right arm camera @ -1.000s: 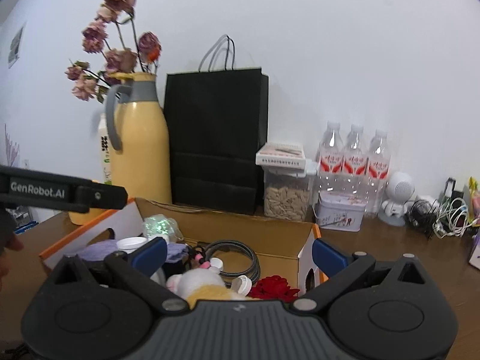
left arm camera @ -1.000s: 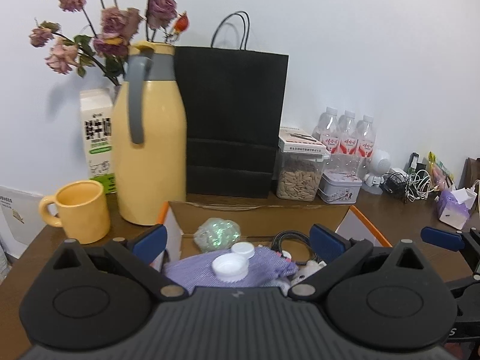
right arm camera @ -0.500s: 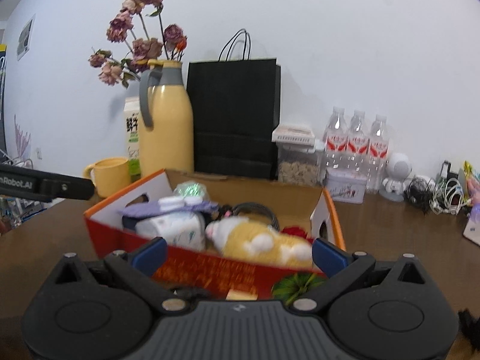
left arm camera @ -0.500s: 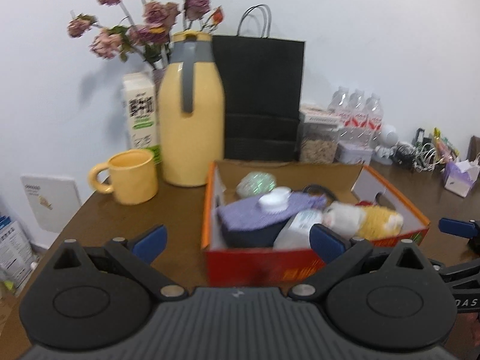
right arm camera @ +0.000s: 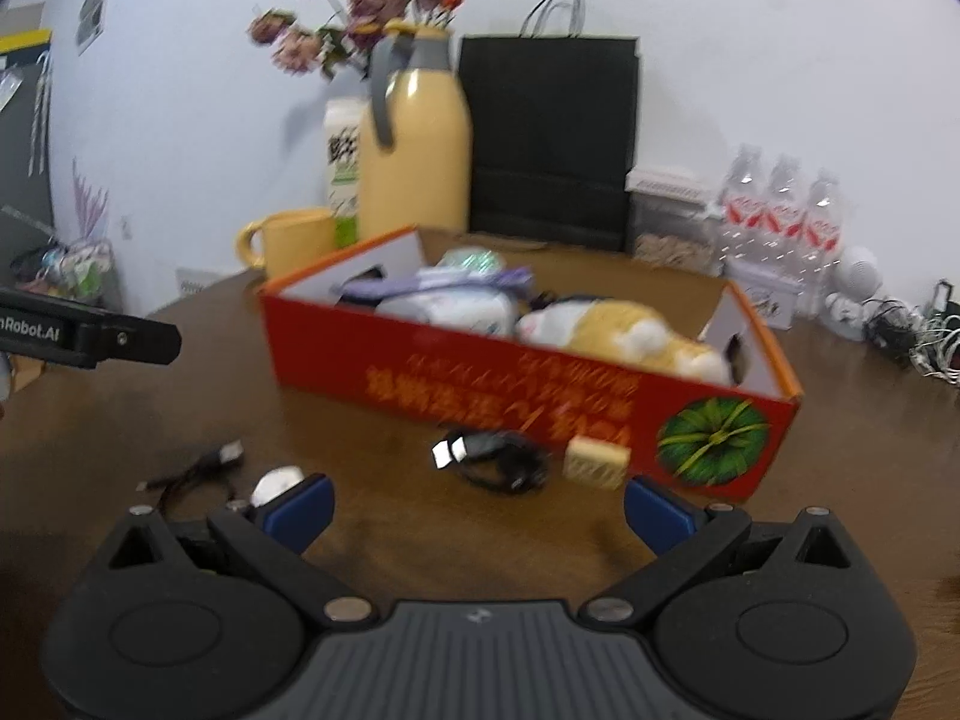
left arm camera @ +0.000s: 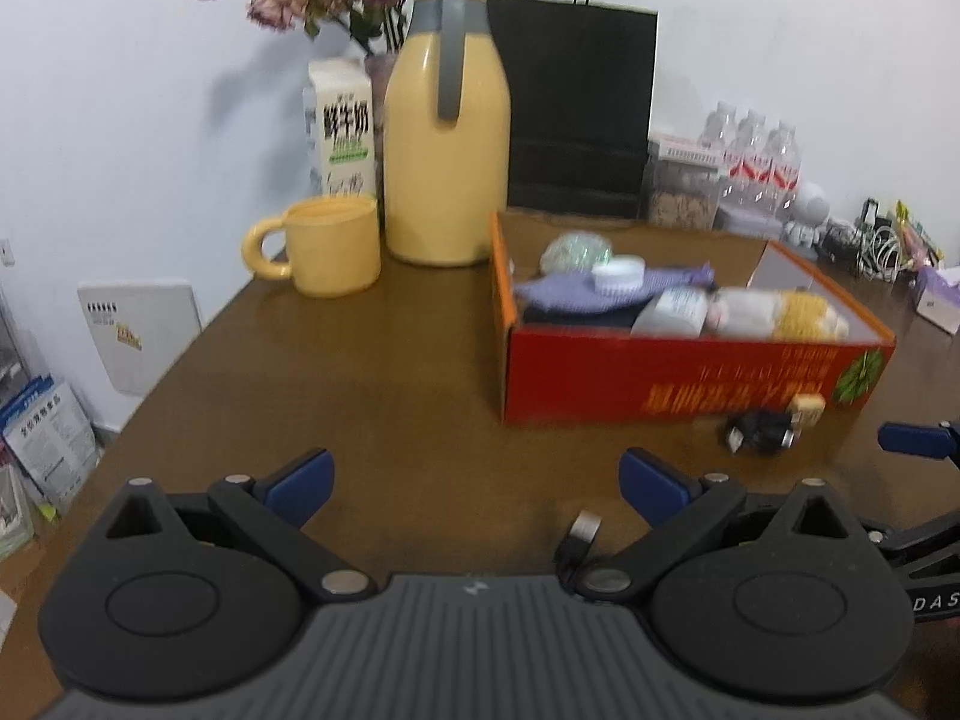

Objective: Organize objects
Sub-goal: 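Reach the right gripper to the white round item and grasp it, then grasp the black USB cable with the left gripper while the right gripper holds the white item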

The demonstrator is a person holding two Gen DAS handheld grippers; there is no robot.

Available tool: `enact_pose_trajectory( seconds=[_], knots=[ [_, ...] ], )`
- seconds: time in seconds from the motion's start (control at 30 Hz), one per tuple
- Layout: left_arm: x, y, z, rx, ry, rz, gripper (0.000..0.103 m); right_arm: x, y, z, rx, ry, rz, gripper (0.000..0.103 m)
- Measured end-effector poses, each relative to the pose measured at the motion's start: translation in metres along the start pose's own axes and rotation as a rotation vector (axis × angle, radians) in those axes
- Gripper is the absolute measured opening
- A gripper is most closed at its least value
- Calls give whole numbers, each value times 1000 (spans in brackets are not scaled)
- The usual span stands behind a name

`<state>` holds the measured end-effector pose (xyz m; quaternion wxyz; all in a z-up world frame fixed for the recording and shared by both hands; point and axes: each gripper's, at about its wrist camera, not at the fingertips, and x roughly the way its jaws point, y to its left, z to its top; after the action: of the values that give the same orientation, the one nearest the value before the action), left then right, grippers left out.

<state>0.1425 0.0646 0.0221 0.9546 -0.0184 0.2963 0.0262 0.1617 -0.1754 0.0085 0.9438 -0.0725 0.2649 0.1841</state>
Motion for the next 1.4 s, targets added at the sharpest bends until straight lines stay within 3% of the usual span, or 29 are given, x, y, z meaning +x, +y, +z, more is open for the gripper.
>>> enact_pose_trajectory(
  seconds=[0.2, 0.27, 0.37, 0.5, 0.57, 0.7, 1.1, 1.4],
  knots=[
    [0, 19, -24, -5, 50, 6, 103, 16, 28, -2, -61, 57, 80, 102],
    [-1, 26, -30, -12, 65, 8, 103, 21, 38, 0, -85, 65, 103, 96],
    [-3, 33, -38, -12, 74, 2, 103, 30, 48, 5, -101, 73, 147, 85],
    [-6, 38, -43, -8, 70, -10, 103, 44, 60, 9, -115, 99, 169, 58],
    [-7, 40, -44, -8, 69, -15, 103, 47, 61, 10, -110, 103, 188, 52],
    [-7, 40, -44, -14, 63, -19, 103, 47, 64, 11, -114, 99, 239, 26],
    [-4, 26, -43, -6, 83, -8, 103, 39, 57, 9, -81, 40, 275, 25],
    [3, 1, -39, 37, 102, -2, 103, 20, 34, 9, -36, -55, 230, 25]
  ],
)
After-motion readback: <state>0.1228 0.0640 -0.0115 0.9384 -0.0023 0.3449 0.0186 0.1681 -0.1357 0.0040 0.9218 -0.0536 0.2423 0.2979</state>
